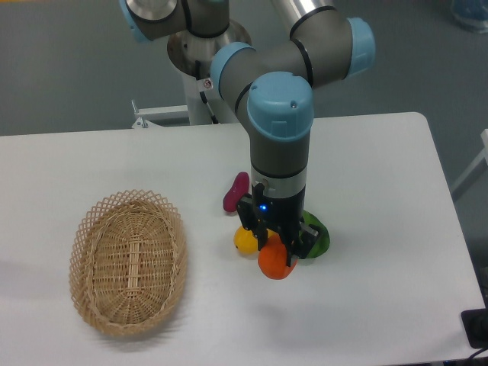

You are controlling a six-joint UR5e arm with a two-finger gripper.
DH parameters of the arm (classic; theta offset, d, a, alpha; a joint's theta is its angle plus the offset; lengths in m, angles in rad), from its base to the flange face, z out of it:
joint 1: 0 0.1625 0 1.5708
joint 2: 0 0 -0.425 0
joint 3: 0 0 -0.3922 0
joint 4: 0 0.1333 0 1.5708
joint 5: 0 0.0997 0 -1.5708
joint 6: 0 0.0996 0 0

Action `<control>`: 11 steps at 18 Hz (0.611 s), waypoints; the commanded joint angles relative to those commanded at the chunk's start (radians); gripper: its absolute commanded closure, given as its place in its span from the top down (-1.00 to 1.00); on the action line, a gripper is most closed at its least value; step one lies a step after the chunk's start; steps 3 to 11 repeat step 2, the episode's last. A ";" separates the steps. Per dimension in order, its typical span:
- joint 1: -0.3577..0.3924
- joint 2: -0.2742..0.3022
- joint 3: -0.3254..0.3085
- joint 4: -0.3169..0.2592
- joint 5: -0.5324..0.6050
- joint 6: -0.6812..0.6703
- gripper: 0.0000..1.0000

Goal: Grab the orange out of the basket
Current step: 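Lift the orange out of the basket and carry it toward the vegetables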

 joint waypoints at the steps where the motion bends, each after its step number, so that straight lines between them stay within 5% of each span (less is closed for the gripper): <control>1: -0.002 0.000 -0.003 0.000 0.000 0.000 -0.11; 11: -0.002 0.000 -0.005 0.002 0.000 0.000 -0.11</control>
